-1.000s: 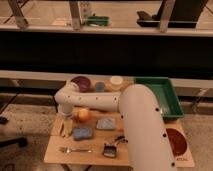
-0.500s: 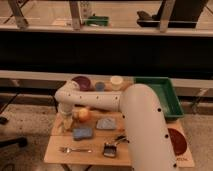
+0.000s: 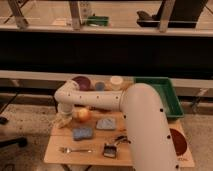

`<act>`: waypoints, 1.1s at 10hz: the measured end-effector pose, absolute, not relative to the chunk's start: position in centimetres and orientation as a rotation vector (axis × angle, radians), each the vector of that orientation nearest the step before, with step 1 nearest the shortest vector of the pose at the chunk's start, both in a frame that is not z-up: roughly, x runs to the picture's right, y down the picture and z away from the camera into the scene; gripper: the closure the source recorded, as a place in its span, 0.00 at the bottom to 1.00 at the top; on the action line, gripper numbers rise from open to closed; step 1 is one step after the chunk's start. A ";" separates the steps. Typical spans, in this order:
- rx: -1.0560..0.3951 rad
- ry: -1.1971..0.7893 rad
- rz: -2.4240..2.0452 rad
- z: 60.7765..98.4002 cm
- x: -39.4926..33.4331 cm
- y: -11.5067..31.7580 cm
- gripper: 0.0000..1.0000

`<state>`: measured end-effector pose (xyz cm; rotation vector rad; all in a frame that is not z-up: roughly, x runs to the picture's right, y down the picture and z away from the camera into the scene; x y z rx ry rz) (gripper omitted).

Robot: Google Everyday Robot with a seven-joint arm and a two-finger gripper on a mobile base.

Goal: Place banana in table surface

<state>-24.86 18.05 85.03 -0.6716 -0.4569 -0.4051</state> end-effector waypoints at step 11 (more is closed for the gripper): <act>-0.562 -0.484 -0.437 80.2 -24.8 15.8 1.00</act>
